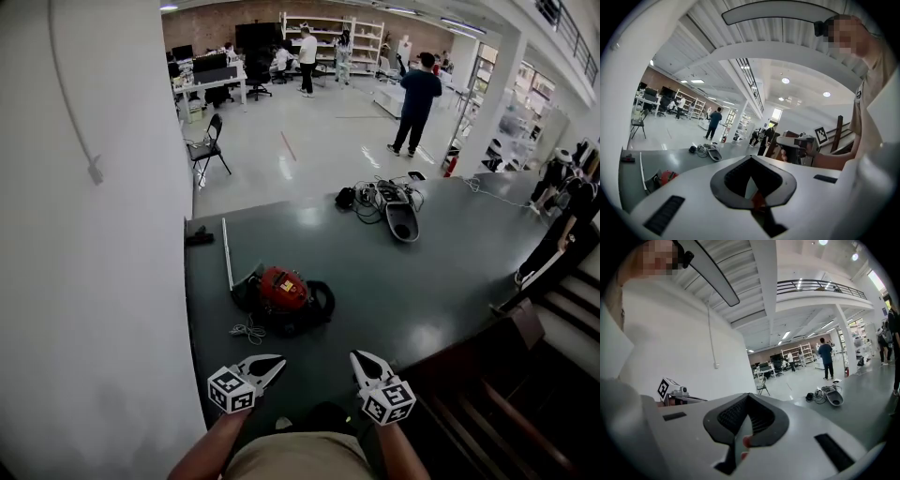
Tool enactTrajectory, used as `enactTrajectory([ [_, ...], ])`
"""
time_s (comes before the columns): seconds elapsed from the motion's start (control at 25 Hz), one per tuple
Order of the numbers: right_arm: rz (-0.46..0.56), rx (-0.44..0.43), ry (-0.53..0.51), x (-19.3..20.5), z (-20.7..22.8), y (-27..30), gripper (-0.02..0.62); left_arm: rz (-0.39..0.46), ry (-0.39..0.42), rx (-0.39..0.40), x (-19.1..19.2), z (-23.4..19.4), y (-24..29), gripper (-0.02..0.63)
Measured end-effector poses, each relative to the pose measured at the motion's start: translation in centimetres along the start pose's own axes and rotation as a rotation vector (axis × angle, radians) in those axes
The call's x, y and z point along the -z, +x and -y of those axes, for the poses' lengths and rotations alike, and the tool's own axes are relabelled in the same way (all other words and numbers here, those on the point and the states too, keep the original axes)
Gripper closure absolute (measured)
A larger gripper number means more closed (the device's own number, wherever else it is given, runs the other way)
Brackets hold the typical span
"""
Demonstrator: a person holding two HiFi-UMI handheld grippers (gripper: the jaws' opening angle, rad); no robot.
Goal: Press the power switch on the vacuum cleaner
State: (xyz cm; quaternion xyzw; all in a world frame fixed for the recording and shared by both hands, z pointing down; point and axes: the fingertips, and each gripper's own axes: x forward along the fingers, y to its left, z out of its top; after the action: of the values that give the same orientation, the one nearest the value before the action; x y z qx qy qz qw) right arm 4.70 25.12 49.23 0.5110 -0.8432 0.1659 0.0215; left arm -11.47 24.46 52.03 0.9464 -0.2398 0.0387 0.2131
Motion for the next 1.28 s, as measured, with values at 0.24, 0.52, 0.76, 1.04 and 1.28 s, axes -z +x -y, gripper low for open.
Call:
enactTrajectory([
  [0.24,-0.014,-0.038,-0.040,-0.7,0.8,3.2,0.586,0.053,-0.010,-0.057,-1.2,-2.1,-0.6,0.600],
  [0.52,-0.021,-0.058,-0.005,-1.2,4.6,6.4,0.586,0.036,-0.045,-0.128,-2.1,-5.7,1.4,0.600],
  [0.76,-0.039,-0.083,0.009,-3.2,9.3,8.6,0.586,0.027,-0.051,-0.175,-4.4,-6.4,5.1,0.600],
  [1.04,-0.104,-0.016,-0.049,-3.9,15.3,10.1,0.586,0.006,-0.090,-0.236,-4.9,-8.1,7.9,0.600],
  [1.28,-0.146,0.144,0.063,-2.6,22.5,10.5,0.586,0.030,-0.084,-0.306,-5.6,-9.6,9.7,0.601],
])
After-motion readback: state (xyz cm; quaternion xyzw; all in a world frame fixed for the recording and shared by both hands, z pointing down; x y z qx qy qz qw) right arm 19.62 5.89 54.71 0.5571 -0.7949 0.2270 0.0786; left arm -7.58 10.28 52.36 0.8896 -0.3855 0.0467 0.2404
